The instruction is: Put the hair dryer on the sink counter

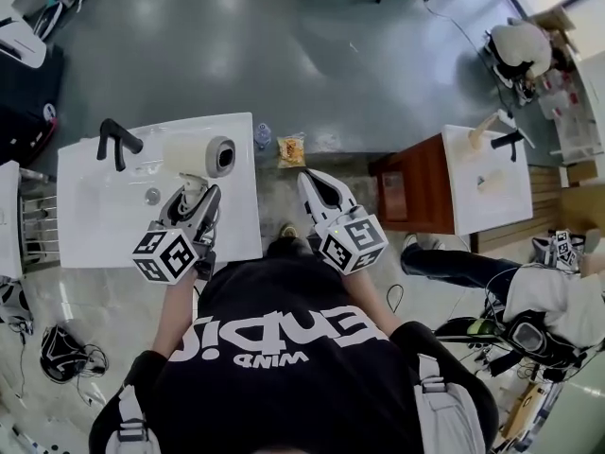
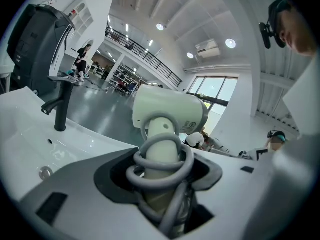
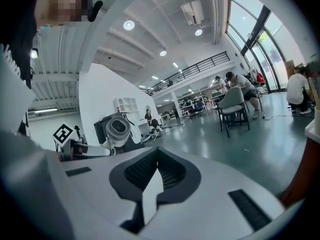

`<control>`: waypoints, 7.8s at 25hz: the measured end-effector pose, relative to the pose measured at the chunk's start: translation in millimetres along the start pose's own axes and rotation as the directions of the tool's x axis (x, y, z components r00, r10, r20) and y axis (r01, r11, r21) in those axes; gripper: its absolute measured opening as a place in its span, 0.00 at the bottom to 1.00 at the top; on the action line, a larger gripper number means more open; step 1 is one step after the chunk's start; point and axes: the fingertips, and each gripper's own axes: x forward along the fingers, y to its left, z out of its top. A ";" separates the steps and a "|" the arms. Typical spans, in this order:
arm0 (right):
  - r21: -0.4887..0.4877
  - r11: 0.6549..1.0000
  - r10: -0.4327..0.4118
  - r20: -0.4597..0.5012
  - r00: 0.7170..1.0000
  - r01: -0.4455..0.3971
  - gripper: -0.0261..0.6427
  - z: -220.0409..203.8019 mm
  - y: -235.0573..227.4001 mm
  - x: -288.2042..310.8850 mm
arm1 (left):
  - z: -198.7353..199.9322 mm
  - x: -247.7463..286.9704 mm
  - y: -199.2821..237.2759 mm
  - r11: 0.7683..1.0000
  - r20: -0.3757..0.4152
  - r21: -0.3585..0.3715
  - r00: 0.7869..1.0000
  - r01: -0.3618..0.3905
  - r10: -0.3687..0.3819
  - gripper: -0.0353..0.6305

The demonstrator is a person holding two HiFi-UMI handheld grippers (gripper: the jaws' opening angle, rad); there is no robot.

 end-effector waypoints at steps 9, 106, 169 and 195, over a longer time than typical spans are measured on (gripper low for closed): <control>-0.003 1.000 0.030 0.011 0.999 -0.030 0.07 5.0 -7.5 -5.4 | -15.7 21.7 3.5 0.999 -0.042 0.014 0.998 -0.047 0.048 0.46; 0.062 0.988 -0.141 0.031 0.990 0.139 0.07 -5.5 -55.3 -37.2 | -104.7 147.9 115.7 0.896 -0.344 0.126 0.828 -0.426 0.443 0.56; -0.059 0.998 0.005 0.089 0.996 0.001 0.07 32.5 -22.0 -27.1 | 40.7 52.7 -101.1 0.849 0.025 0.455 0.950 0.268 -0.313 0.08; -0.040 0.999 -0.016 0.100 0.995 0.021 0.07 29.5 -22.8 -26.1 | 34.8 57.7 -83.7 0.882 0.008 0.403 0.963 0.243 -0.269 0.08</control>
